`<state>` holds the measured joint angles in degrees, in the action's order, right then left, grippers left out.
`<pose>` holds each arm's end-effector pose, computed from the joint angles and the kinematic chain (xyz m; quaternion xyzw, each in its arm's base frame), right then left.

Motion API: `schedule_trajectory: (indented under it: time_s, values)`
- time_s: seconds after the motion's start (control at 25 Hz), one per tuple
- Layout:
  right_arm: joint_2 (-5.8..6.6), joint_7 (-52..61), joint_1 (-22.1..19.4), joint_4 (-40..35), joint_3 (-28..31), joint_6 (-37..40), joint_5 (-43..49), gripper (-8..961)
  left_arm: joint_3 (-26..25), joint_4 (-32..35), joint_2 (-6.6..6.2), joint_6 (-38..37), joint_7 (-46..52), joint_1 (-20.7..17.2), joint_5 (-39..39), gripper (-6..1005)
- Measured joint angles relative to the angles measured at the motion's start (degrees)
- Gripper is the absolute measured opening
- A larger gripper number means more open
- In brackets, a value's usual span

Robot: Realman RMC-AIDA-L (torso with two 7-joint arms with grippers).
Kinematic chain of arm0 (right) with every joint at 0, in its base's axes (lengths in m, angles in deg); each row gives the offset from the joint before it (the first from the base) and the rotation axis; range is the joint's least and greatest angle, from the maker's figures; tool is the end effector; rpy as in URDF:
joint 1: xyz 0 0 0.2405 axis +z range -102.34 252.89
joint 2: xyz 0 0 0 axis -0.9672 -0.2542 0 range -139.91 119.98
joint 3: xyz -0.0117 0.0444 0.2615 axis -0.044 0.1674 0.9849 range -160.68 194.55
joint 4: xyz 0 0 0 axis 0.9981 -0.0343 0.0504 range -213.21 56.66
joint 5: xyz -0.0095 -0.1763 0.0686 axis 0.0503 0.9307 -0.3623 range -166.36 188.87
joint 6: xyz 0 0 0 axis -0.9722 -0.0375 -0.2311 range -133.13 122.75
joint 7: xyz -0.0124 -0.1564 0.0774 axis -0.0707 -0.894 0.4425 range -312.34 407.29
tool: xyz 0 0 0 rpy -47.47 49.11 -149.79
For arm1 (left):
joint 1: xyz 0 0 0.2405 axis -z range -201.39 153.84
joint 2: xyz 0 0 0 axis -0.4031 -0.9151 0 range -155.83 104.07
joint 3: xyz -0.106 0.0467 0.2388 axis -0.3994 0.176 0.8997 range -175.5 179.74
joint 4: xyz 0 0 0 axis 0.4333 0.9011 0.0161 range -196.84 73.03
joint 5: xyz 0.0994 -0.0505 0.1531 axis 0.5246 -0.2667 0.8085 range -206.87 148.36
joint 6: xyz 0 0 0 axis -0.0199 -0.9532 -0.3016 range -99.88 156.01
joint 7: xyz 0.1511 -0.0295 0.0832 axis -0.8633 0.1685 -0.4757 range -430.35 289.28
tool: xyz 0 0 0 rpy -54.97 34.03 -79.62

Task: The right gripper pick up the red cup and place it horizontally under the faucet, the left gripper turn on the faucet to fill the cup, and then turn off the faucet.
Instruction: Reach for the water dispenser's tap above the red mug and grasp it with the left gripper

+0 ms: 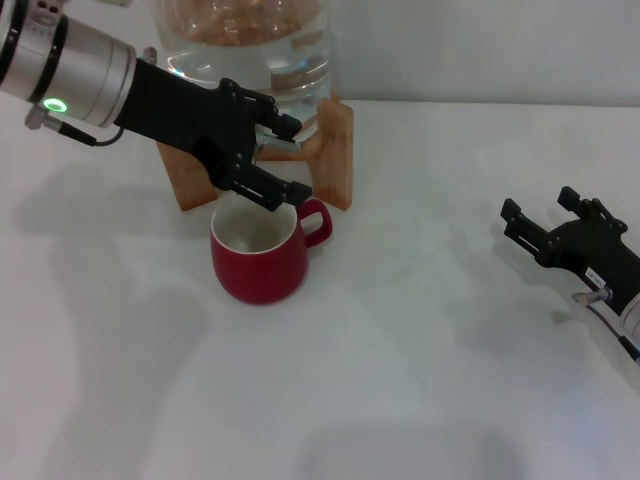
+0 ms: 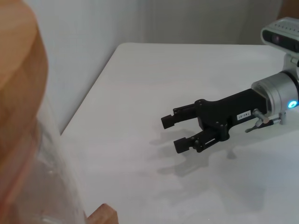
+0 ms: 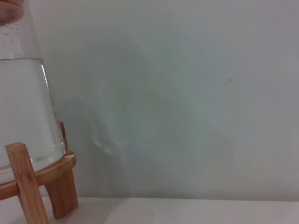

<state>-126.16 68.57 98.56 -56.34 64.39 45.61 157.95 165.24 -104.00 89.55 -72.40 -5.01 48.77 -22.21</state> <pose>0.2929 0.3550 -0.0634 -0.7705 0.3092 0.3021 0.4685 -0.1446 0.4130 0.0034 -0.9962 -0.0233 -0.0479 0.0695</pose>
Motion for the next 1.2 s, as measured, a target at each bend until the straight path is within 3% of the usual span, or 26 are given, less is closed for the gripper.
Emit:
schedule_trajectory:
  time_s: [1.2]
  values:
    - [0.00, 0.00, 0.16, 0.24, 0.00, 0.09, 0.00, 857, 0.00, -0.09, -1.61, -3.79, 0.77, 0.49, 1.65, 886]
